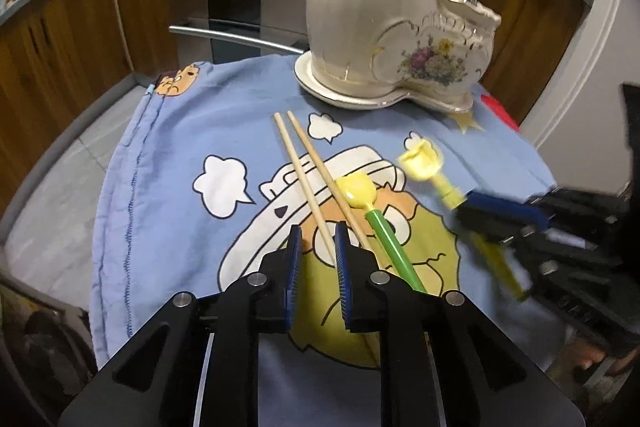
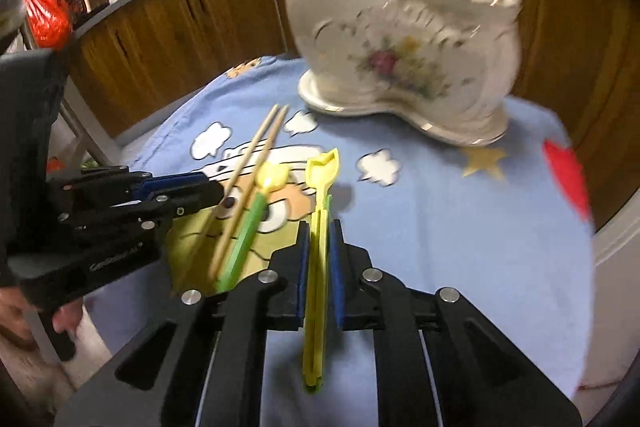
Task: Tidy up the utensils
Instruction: 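Grasp a wooden chopstick with the left tool while the right tool grasps the yellow-handled spoon, then carry the chopstick over the tall cup while the right tool carries the yellow spoon over the short cup, then release the chopstick into the tall cup while the right tool releases the yellow spoon into the short cup, then move both open tools back toward the last chopstick and green-handled spoon, then grasp the last chopstick with the left tool while the right tool grasps the green-handled spoon, then carry the chopstick over the tall cup while the right tool carries the green spoon over the short cup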
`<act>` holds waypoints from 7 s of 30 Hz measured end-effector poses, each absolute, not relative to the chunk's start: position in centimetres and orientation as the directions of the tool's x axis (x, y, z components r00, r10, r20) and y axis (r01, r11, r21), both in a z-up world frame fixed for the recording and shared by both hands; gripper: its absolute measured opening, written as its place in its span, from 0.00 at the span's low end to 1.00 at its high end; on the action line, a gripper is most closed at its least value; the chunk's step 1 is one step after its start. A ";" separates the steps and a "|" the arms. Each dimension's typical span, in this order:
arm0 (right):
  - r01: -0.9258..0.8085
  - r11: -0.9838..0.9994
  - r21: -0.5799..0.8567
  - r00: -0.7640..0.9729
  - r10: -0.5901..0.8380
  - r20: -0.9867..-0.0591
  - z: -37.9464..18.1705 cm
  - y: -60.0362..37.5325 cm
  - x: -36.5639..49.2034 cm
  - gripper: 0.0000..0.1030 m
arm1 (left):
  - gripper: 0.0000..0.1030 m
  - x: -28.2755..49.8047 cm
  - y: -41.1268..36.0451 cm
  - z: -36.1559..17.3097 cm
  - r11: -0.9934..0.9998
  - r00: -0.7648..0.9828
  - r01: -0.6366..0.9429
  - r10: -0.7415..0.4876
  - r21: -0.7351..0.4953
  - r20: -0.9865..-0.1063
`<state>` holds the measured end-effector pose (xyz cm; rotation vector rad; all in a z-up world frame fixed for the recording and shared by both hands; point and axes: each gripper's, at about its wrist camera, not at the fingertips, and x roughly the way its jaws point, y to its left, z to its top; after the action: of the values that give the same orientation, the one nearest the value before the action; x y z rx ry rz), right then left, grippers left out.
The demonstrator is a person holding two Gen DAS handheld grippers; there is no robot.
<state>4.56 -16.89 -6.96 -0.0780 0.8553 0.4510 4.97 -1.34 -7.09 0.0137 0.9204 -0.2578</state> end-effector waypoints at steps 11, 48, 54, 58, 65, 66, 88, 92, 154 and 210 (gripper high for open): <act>-0.471 0.881 0.039 0.541 0.324 -0.777 -6.6 -19.1 3.8 0.10 | 0.06 3.8 -1.4 -7.0 0.947 0.544 0.321 -0.159 0.029 -0.824; -0.412 0.864 0.290 0.841 0.483 -0.243 4.8 -26.1 9.9 0.09 | 0.05 7.8 -0.9 6.8 0.888 0.863 0.413 -0.452 -0.202 -0.226; -0.405 0.839 0.364 0.852 0.490 -0.183 5.1 -25.7 14.7 0.09 | 0.05 13.5 -3.3 8.2 0.858 0.862 0.442 -0.487 -0.260 -0.143; -0.412 0.823 0.391 0.846 0.505 -0.172 4.4 -24.9 16.8 0.09 | 0.05 15.2 -4.8 8.4 0.879 0.880 0.426 -0.458 -0.216 -0.126; -0.399 0.863 0.310 0.872 0.462 -0.162 2.8 -23.4 17.2 0.09 | 0.05 15.8 -5.9 7.1 0.912 0.909 0.388 -0.403 -0.133 -0.110; -0.397 0.869 0.295 0.875 0.456 -0.165 2.7 -23.3 17.0 0.09 | 0.05 15.8 -6.0 6.8 0.915 0.910 0.385 -0.398 -0.125 -0.112; -0.311 0.930 0.196 0.874 0.361 -0.326 -0.7 -23.5 12.2 0.09 | 0.05 10.8 -4.4 3.0 0.930 0.889 0.359 -0.366 -0.078 -0.276; -0.312 0.929 0.197 0.873 0.363 -0.327 -0.9 -23.6 12.4 0.09 | 0.05 10.7 -4.6 3.0 0.930 0.887 0.361 -0.365 -0.071 -0.283; -0.401 0.902 0.161 0.523 0.370 -0.768 -8.6 -11.7 3.8 0.10 | 0.72 -0.8 4.0 -3.3 0.988 0.794 0.142 -0.149 -0.058 -0.589; -0.473 0.875 0.109 0.624 0.419 -0.660 -4.5 -23.1 2.6 0.09 | 0.05 0.3 -1.0 -3.6 0.898 0.613 0.439 -0.286 0.017 -0.737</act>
<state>2.64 -23.08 -4.52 -0.0775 0.7368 0.5125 0.34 -0.97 -3.62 0.2040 0.8100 -0.4212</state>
